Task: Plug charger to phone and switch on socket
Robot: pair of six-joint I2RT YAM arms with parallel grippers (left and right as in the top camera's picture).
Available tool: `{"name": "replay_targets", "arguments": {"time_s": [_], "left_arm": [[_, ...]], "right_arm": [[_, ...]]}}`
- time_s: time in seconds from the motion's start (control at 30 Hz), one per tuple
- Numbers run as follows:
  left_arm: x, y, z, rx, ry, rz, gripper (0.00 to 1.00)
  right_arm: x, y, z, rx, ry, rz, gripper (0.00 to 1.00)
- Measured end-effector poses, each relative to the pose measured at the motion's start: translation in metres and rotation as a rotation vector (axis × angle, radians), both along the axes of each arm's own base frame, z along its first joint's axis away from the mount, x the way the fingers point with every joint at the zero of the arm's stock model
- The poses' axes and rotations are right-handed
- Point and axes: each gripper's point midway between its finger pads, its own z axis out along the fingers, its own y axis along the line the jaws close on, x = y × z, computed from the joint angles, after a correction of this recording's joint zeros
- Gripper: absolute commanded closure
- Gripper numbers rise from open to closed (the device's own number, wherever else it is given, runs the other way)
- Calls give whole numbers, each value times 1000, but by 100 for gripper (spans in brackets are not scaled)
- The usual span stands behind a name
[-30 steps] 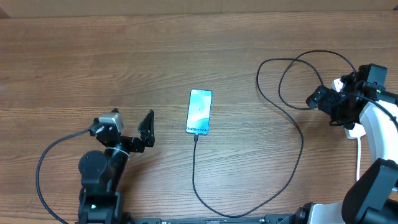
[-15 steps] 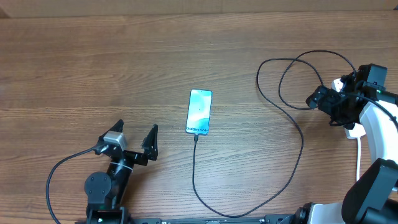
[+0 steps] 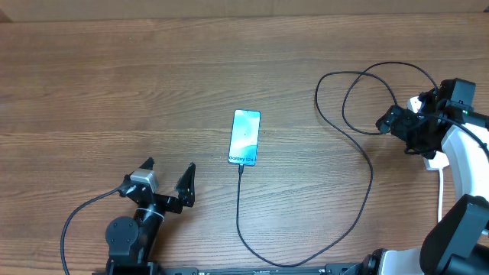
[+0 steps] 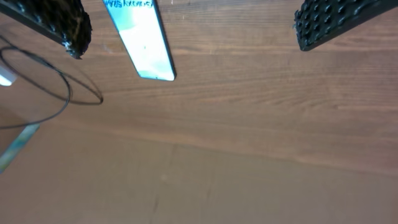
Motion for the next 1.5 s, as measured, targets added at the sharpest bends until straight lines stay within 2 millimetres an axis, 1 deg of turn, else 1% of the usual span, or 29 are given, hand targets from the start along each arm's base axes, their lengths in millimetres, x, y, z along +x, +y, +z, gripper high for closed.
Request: {"name": "replay_targets", "arguments": {"time_s": [0.17, 0.4, 0.5, 0.73, 0.87, 1.5], "left_arm": [[-3, 1, 12, 43, -68, 3, 0], [-2, 5, 11, 128, -86, 15, 0], [-1, 9, 10, 160, -89, 40, 0], [2, 28, 8, 214, -77, 147, 0], [2, 32, 7, 220, -73, 170, 0], [2, 34, 7, 222, -71, 180, 0]], "right_arm": [[0, 0, 0, 0, 1, 0, 0], [0, 0, 0, 0, 0, 0, 0], [0, 0, 0, 0, 0, 0, 0], [0, 0, 0, 0, 0, 0, 0], [0, 0, 0, 0, 0, 0, 0], [0, 0, 0, 0, 0, 0, 0]]}}
